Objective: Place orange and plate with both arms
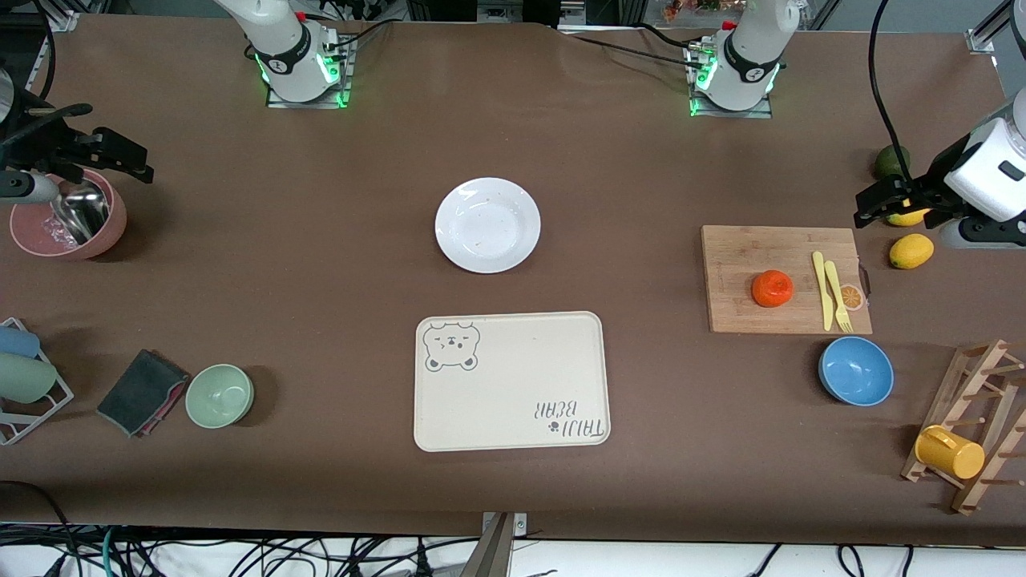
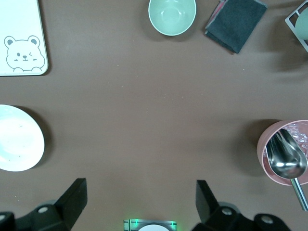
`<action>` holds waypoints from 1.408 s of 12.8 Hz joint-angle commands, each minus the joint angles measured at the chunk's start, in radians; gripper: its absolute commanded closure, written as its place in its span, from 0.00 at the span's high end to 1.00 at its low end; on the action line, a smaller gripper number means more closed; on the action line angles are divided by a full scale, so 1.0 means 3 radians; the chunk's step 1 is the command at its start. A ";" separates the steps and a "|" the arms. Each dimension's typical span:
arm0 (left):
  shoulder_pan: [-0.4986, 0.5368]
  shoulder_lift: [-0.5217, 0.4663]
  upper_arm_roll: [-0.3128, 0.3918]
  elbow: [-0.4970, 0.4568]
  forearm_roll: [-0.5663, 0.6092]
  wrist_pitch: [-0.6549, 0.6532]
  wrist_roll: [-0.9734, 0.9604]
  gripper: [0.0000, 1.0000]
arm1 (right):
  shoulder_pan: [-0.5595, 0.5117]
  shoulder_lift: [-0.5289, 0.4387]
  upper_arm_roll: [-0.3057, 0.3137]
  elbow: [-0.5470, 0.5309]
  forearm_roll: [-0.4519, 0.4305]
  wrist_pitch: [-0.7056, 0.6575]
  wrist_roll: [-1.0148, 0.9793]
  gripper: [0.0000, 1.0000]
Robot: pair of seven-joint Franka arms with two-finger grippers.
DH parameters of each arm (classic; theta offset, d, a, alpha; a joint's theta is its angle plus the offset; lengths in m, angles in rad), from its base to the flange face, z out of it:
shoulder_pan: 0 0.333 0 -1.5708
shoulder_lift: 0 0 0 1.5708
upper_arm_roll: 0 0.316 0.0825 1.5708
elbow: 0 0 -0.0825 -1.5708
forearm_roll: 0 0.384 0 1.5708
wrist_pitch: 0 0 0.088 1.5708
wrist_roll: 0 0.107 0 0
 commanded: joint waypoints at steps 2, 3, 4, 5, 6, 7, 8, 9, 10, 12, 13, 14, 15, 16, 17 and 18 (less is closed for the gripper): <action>0.0016 0.0015 -0.0015 0.0048 -0.0079 0.0009 0.0088 1.00 | -0.0015 0.0025 -0.0004 0.0074 0.0017 -0.0066 -0.0027 1.00; 0.0016 0.0015 -0.0015 0.0048 -0.0079 0.0009 0.0088 1.00 | -0.0015 0.0025 -0.0004 0.0074 0.0017 -0.0066 -0.0027 1.00; 0.0011 0.0015 -0.0015 0.0048 -0.0079 0.0009 0.0088 1.00 | -0.0015 0.0025 -0.0004 0.0074 0.0022 -0.0066 -0.0027 1.00; 0.0006 0.0015 -0.0015 0.0048 -0.0079 0.0009 0.0088 1.00 | -0.0020 0.0030 -0.0004 0.0074 0.0022 -0.0061 -0.0027 1.00; 0.0001 0.0015 -0.0015 0.0048 -0.0074 0.0009 0.0088 1.00 | -0.0020 0.0025 -0.0004 0.0074 0.0022 -0.0061 -0.0027 1.00; 0.0001 0.0015 -0.0015 0.0048 -0.0074 0.0009 0.0088 1.00 | -0.0025 0.0030 -0.0004 0.0074 0.0022 -0.0061 -0.0027 1.00; 0.0001 0.0015 -0.0015 0.0048 -0.0079 0.0009 0.0088 1.00 | -0.0020 0.0030 -0.0004 0.0074 0.0022 -0.0056 -0.0027 1.00; 0.0001 0.0015 -0.0015 0.0053 -0.0079 0.0009 0.0088 1.00 | -0.0020 0.0025 -0.0004 0.0074 0.0022 -0.0061 -0.0027 1.00; 0.0001 0.0015 -0.0015 0.0053 -0.0079 0.0009 0.0088 1.00 | -0.0020 0.0030 -0.0004 0.0074 0.0022 -0.0056 -0.0027 1.00; 0.0001 0.0015 -0.0015 0.0053 -0.0079 0.0009 0.0088 1.00 | -0.0020 0.0025 -0.0004 0.0074 0.0022 -0.0046 -0.0027 1.00; 0.0011 0.0020 -0.0015 0.0053 -0.0084 0.0009 0.0083 1.00 | -0.0020 0.0025 -0.0004 0.0074 0.0022 -0.0046 -0.0027 1.00; 0.0021 0.0046 -0.0010 0.0058 -0.0114 0.0009 0.0083 1.00 | -0.0020 0.0025 -0.0004 0.0074 0.0022 -0.0036 -0.0027 1.00; 0.0031 0.0061 0.0000 0.0059 -0.0201 0.0009 0.0083 1.00 | -0.0020 0.0025 -0.0004 0.0074 0.0022 -0.0031 -0.0027 1.00; 0.0031 0.0061 0.0000 0.0059 -0.0212 0.0009 0.0083 1.00 | -0.0020 0.0025 -0.0004 0.0074 0.0022 -0.0026 -0.0027 1.00; 0.0031 0.0061 0.0000 0.0064 -0.0212 0.0009 0.0083 1.00 | -0.0020 0.0030 -0.0004 0.0074 0.0022 -0.0025 -0.0027 1.00; 0.0026 0.0061 0.0005 0.0064 -0.0196 0.0009 0.0073 1.00 | -0.0020 0.0025 -0.0004 0.0074 0.0022 -0.0025 -0.0027 1.00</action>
